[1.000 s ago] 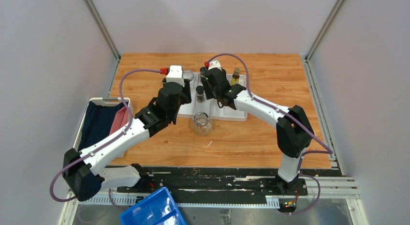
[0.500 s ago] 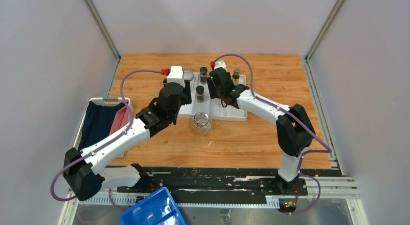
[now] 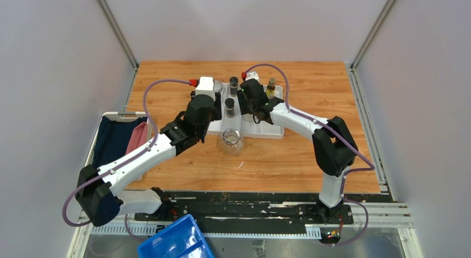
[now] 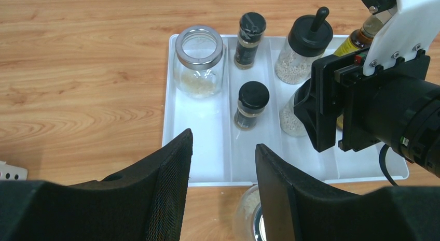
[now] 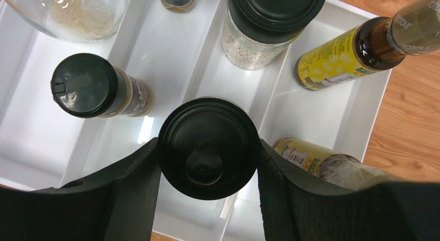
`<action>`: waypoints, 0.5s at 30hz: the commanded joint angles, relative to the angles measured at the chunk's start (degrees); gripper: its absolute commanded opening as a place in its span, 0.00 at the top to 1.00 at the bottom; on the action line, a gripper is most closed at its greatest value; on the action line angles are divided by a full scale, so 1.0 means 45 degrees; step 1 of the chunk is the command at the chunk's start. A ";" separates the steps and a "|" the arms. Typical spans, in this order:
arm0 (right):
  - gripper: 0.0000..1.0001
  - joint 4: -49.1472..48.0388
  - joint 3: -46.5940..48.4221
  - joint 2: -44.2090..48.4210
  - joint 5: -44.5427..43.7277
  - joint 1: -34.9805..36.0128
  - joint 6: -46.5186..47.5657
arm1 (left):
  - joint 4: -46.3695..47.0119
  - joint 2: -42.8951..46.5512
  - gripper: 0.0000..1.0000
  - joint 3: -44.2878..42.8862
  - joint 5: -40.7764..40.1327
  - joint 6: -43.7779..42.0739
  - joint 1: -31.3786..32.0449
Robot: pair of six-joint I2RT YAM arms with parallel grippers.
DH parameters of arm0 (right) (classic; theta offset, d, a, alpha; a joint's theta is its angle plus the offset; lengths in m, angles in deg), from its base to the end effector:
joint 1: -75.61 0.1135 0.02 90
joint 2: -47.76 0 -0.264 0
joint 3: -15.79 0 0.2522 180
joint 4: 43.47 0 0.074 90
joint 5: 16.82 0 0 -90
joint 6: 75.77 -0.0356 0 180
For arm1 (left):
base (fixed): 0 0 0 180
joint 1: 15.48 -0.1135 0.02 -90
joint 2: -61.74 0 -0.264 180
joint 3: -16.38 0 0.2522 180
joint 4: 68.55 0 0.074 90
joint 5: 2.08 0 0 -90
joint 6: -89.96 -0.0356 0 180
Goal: Organize the condiment bottles
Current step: Place the bottle in the storage box.
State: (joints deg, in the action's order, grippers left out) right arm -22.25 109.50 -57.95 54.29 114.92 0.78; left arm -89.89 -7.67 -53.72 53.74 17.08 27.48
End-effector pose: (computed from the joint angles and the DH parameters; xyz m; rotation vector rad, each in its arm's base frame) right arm 0.3387 0.2624 0.2562 -0.2877 2.1021 0.1925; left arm 0.2157 -0.1736 0.3272 0.0298 1.8692 -0.1466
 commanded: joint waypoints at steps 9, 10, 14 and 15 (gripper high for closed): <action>1.00 -0.0445 -0.0158 -0.0202 -0.0071 -0.0200 -0.0318 | 0.0335 -0.0218 0.44 0.0113 -0.0264 -0.0012 0.0121; 1.00 -0.0423 -0.0159 -0.0237 -0.0114 -0.0195 -0.0327 | 0.0335 -0.0223 0.43 0.0111 -0.0244 -0.0011 0.0121; 0.99 -0.0349 -0.0196 -0.0316 -0.0232 -0.0211 -0.0316 | 0.0344 -0.0260 0.34 0.0153 -0.0278 0.0056 0.0121; 0.98 -0.0343 -0.0188 -0.0349 -0.0234 -0.0202 -0.0339 | 0.0354 -0.0270 0.32 0.0173 -0.0309 0.0071 0.0121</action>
State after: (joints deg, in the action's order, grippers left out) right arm -22.73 109.23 -58.61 54.77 114.70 0.12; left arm -89.69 -8.19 -53.72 53.77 17.10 27.48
